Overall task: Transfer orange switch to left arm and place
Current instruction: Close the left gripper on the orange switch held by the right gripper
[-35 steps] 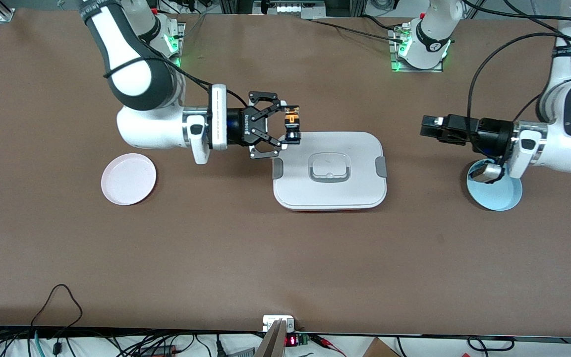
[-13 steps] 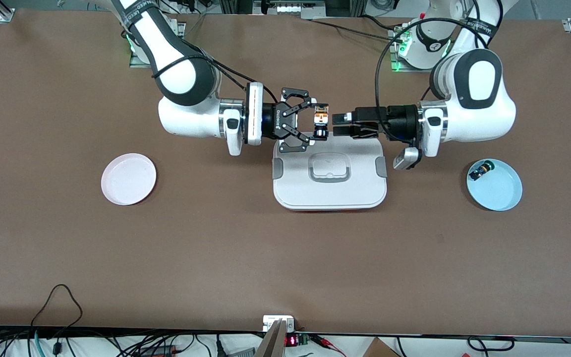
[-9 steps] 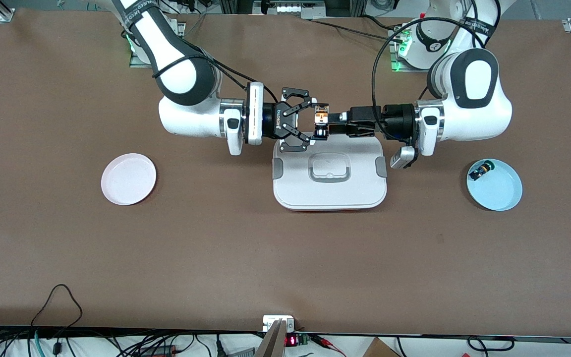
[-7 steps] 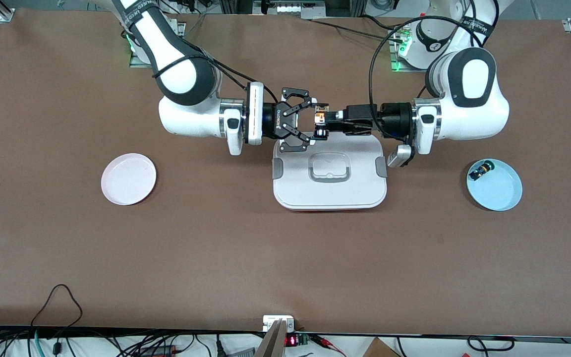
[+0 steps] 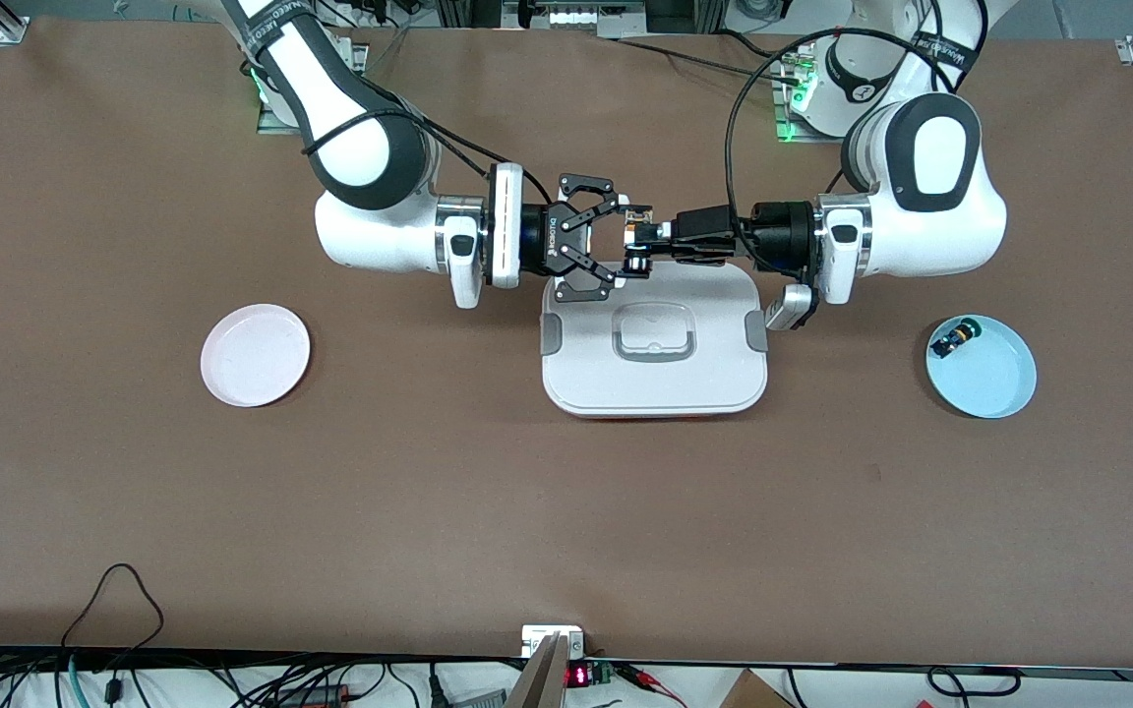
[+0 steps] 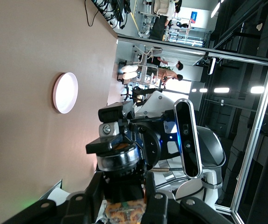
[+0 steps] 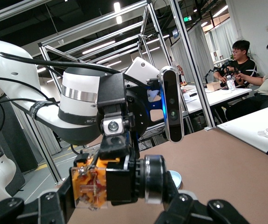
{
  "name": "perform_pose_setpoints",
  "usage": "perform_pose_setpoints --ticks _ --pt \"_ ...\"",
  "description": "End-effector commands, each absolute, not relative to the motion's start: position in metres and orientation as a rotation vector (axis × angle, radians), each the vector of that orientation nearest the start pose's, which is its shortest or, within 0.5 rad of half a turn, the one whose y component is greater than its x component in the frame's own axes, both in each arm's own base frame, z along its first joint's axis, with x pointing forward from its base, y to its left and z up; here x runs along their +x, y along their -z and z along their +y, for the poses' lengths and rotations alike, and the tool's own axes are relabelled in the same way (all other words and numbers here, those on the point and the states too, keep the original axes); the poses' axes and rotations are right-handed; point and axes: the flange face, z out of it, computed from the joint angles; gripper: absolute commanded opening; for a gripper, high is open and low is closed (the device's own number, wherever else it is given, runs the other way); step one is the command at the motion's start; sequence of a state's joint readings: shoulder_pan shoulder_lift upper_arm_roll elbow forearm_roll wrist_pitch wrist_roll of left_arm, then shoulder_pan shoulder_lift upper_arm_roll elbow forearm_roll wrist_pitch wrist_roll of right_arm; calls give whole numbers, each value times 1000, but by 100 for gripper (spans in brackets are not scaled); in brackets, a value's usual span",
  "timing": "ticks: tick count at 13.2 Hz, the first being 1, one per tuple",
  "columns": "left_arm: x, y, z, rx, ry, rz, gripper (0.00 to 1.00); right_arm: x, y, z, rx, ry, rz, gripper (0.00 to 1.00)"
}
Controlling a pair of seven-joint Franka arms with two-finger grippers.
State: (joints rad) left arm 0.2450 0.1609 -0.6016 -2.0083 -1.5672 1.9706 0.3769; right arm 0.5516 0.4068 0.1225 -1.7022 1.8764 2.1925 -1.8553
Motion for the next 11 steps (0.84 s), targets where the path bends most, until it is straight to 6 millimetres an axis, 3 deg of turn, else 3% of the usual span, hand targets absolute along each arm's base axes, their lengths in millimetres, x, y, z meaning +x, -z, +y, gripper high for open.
perform_pose_setpoints --ticks 1,2,3,4,11 --pt "536 -440 -258 1669 152 150 26 525 -410 454 -1401 976 -976 25" --pt "536 -440 -257 1666 156 147 26 525 -410 454 -1401 976 -976 25" --pt "536 -440 -257 1667 157 145 26 525 -411 453 -1406 968 -962 59" --pt "536 -440 -257 1667 156 146 26 525 -413 453 -1410 966 -955 100" --pt "538 -441 -254 1661 158 148 25 527 -411 447 -1425 957 -939 100"
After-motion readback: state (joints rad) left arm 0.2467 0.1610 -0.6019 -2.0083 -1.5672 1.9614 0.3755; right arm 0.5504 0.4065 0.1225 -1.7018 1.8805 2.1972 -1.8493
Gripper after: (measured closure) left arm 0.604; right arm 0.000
